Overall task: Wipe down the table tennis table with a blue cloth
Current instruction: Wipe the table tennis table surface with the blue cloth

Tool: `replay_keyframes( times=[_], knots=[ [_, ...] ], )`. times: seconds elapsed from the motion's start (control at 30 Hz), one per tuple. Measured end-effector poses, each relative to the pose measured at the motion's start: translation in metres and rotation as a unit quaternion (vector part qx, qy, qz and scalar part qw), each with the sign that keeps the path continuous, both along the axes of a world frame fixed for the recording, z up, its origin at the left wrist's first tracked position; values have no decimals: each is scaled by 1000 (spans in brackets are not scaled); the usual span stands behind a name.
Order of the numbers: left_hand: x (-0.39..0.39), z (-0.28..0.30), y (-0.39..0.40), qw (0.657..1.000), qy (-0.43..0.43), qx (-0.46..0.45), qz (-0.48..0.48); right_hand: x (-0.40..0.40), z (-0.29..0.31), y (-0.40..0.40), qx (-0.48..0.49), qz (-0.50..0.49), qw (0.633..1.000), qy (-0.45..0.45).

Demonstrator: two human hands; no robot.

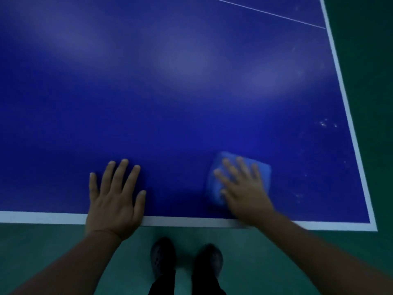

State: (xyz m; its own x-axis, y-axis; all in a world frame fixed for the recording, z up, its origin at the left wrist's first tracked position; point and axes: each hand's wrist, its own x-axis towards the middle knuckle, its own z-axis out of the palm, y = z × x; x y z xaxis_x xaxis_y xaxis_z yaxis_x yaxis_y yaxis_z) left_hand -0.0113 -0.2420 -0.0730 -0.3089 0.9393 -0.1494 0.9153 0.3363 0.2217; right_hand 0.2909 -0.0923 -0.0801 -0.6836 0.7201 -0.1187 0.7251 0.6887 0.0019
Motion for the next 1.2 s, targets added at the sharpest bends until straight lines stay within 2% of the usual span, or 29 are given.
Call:
replay_keyframes(
  times=[0.07,0.1,0.13,0.17,0.27,0.33,0.43,0.53,0.6,0.7,0.8,0.87,0.93,1.0,1.07,1.1,1.13,1.17,1.2],
  knots=[
    [0,0,2,1000,2,-1,0,22,10,37,-9,-184,983,-18],
    [1,0,2,1000,3,-4,0,24,12,48,-28,-248,968,-13],
    [1,0,2,1000,4,-5,0,18,13,51,-33,-267,963,-3],
    [0,-1,2,1000,3,-4,0,4,11,48,-23,-240,970,-3],
    [-1,-6,0,1000,8,1,-3,-68,3,22,-3,-65,998,9],
    [-2,-8,0,1000,5,14,2,-135,-3,17,-15,20,999,28],
    [-1,-11,-2,1000,3,21,12,-244,-6,33,-53,54,994,78],
    [-2,-12,-2,1000,11,15,4,-308,-7,84,-63,45,995,67],
    [-2,-11,-1,1000,16,8,-4,-293,-8,136,-50,-31,997,52],
    [-2,-9,-1,1000,16,-1,-9,-200,-7,206,-28,-191,981,36],
    [-2,-7,-1,1000,14,-9,-14,-124,3,200,-35,-254,965,46],
    [-1,-5,-2,1000,10,-10,-13,-113,0,146,7,-197,980,29],
    [0,-3,-1,1000,9,-7,-10,-101,-3,69,0,-54,998,21],
    [0,-3,-1,1000,11,-3,-8,-66,-10,-2,-29,102,994,22],
    [0,-2,-1,1000,19,-1,-10,-29,-7,-13,-44,175,984,3],
    [0,-2,-1,1000,23,-1,-12,-15,-7,0,-16,161,987,-7],
    [1,-2,-1,1000,26,-2,-14,-6,-5,18,12,98,995,-7],
    [1,-1,-1,1000,27,-5,-14,1,-1,38,20,-13,1000,0],
    [1,-1,-1,999,28,-6,-15,5,3,56,5,-151,988,11]
  ],
)
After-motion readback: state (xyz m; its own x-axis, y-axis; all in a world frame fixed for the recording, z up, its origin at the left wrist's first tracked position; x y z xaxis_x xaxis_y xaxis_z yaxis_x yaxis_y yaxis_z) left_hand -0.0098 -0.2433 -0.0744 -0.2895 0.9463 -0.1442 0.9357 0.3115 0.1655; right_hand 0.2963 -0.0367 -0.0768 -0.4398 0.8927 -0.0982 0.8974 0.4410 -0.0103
